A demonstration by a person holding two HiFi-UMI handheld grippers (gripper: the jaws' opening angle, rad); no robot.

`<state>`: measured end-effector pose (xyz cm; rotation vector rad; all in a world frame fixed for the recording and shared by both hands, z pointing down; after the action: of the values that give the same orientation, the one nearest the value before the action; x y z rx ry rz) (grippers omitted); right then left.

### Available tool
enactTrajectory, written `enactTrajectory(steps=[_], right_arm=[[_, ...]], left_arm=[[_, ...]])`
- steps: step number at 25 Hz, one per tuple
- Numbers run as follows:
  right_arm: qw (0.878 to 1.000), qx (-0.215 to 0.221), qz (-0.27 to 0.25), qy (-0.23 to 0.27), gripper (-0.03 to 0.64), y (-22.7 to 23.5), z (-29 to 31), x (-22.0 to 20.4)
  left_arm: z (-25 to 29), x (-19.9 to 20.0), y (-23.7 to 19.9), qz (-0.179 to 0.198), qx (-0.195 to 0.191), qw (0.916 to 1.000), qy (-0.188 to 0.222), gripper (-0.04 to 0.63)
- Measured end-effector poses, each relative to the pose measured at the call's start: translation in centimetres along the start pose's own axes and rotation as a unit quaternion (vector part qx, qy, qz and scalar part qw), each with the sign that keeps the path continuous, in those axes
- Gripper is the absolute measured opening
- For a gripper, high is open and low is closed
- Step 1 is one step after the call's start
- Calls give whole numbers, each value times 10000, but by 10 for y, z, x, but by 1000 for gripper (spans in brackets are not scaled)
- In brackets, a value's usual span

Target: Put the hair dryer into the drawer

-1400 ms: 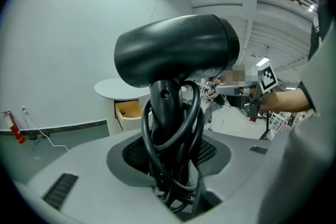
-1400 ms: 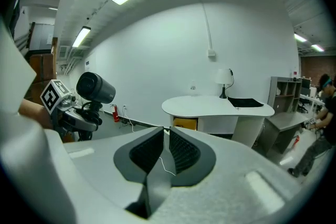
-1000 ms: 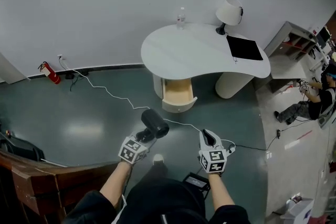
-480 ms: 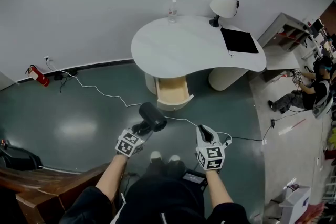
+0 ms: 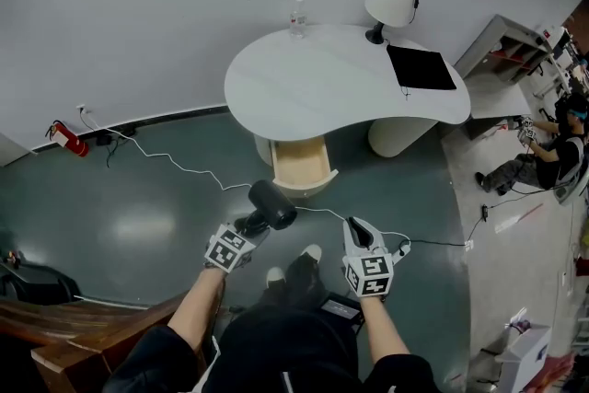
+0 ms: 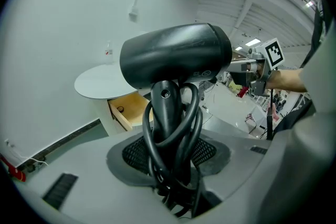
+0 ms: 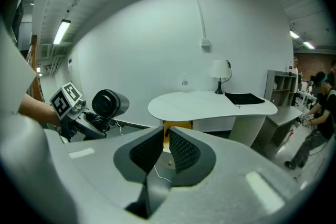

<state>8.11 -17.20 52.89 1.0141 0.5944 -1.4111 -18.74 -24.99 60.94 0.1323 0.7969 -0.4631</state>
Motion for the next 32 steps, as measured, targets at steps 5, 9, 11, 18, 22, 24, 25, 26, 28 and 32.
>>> enactTrajectory(steps=[5, 9, 11, 18, 22, 24, 25, 26, 28, 32], right_arm=[[10000, 72, 54, 6, 23, 26, 16, 12], [9998, 139, 130, -31, 23, 50, 31, 22], [9997, 200, 157, -31, 23, 62, 38, 27], [9990, 411, 133, -128, 23, 93, 61, 38], [9985, 481, 165, -185, 23, 97, 69, 39], [9984, 499, 155, -204, 23, 98, 74, 42], [9984, 499, 139, -215, 23, 98, 77, 43], [9984, 494, 123, -225, 23, 98, 80, 44], [9985, 463, 109, -255, 23, 96, 84, 47], [9989, 315, 169, -294, 23, 93, 91, 51]], left_arm=[[25, 18, -10, 127, -13, 9997, -198, 189], [52, 31, -13, 253, -122, 9985, -473, 186], [64, 38, -15, 279, -121, 9978, -586, 186], [96, 60, -22, 457, -26, 9954, -840, 186], [106, 60, -27, 524, -66, 9938, -977, 186], [111, 62, -33, 604, -96, 9925, -1061, 186], [115, 62, -37, 654, -119, 9917, -1098, 186], [118, 63, -41, 714, -148, 9909, -1128, 186], [123, 66, -49, 851, -225, 9892, -1171, 186], [136, 68, -66, 1092, -428, 9848, -1279, 186]])
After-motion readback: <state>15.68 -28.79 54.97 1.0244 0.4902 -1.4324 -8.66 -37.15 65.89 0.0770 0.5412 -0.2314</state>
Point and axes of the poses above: the fingertips, and each gripper's own axes: z forward along the fingers, y to its right, x out of its top, the point moved 7 cm from there along -z, backward along the fingers, and after that the axes turned 10 degrees about z, right-handed, at the moved point
